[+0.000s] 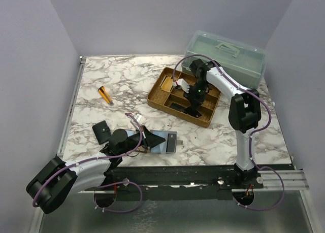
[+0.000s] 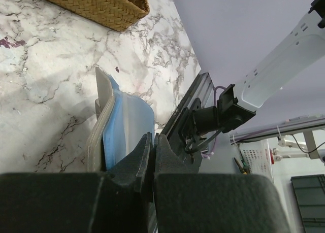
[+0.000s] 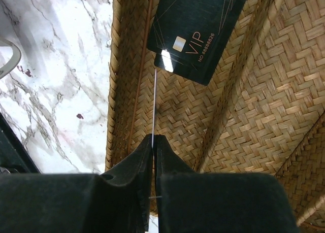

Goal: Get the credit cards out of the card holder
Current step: Place the credit card in the storage box, then remove the credit card from the card holder.

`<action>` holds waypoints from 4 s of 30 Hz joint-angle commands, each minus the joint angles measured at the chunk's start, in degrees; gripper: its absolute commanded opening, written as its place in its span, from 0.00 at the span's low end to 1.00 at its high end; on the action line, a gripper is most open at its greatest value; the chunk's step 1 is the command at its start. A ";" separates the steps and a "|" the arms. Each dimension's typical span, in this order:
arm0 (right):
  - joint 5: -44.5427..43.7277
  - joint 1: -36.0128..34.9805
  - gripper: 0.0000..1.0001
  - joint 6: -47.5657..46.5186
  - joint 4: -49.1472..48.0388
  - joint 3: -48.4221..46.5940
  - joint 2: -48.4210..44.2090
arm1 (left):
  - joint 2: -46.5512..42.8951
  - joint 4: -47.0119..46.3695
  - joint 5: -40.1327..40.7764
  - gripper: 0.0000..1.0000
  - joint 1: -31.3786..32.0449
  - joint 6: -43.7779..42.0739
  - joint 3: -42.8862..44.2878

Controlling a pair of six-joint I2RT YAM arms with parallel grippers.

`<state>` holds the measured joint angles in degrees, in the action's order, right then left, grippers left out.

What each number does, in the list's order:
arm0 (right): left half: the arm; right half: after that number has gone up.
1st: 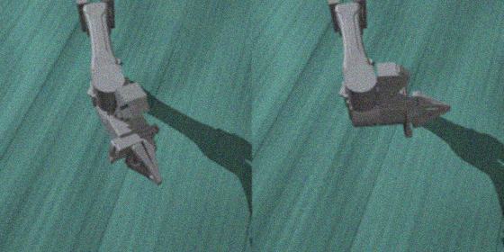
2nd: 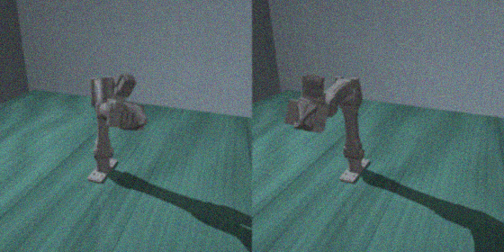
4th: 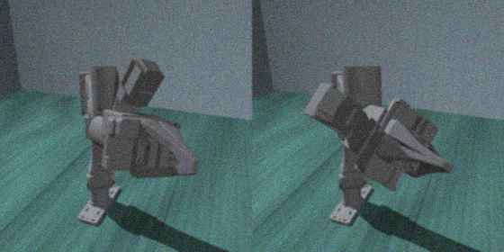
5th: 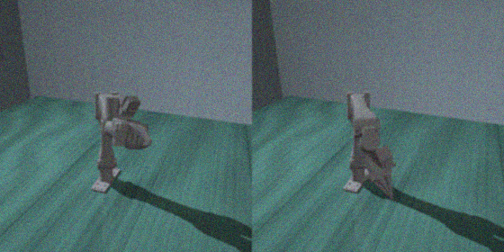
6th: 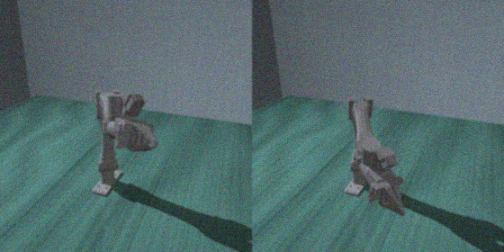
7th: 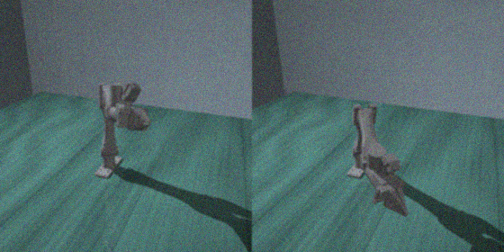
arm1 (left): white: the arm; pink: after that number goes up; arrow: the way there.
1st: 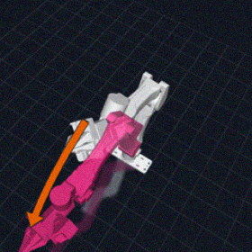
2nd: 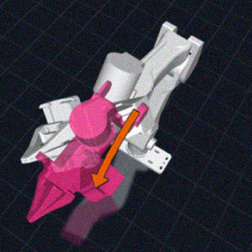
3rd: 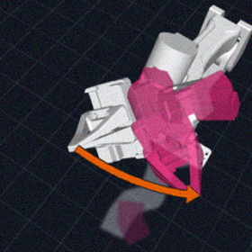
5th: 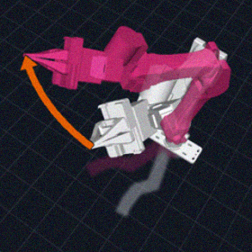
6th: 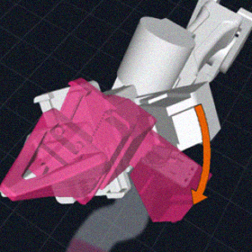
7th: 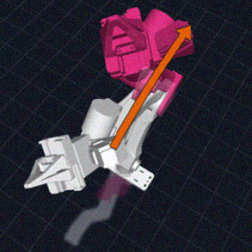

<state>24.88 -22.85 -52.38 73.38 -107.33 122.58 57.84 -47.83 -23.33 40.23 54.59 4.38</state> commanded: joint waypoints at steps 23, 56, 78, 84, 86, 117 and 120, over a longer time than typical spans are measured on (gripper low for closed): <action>-8.21 -0.53 0.28 10.63 -10.34 1.20 -5.67 | 0.35 -4.02 -0.44 0.00 -0.20 -0.40 -0.43; 46.35 -3.29 0.72 9.91 -42.74 49.28 -27.99 | 9.97 -3.23 -15.09 0.00 -0.24 -6.33 12.01; 54.70 -5.63 0.59 2.91 -32.25 46.54 -24.12 | -1.69 1.68 -8.03 0.00 -0.33 -9.40 8.70; 55.79 -5.62 0.28 3.85 -29.93 44.36 -23.33 | -3.54 4.72 -4.48 0.00 -0.34 -9.58 7.63; 53.08 -5.63 0.22 6.14 -31.52 44.37 -22.91 | -4.61 8.02 -1.76 0.00 -0.37 -9.77 7.36; 29.75 -9.70 0.49 24.33 -31.81 35.24 -7.48 | 1.10 20.38 1.79 0.68 0.11 -1.27 11.31; 26.30 -9.67 0.54 24.69 -32.80 35.84 -9.68 | 6.62 17.29 1.53 0.65 0.25 -2.01 11.97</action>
<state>56.95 -32.21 -29.21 42.41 -71.18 115.92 59.07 -22.48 -19.29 40.21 52.69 16.34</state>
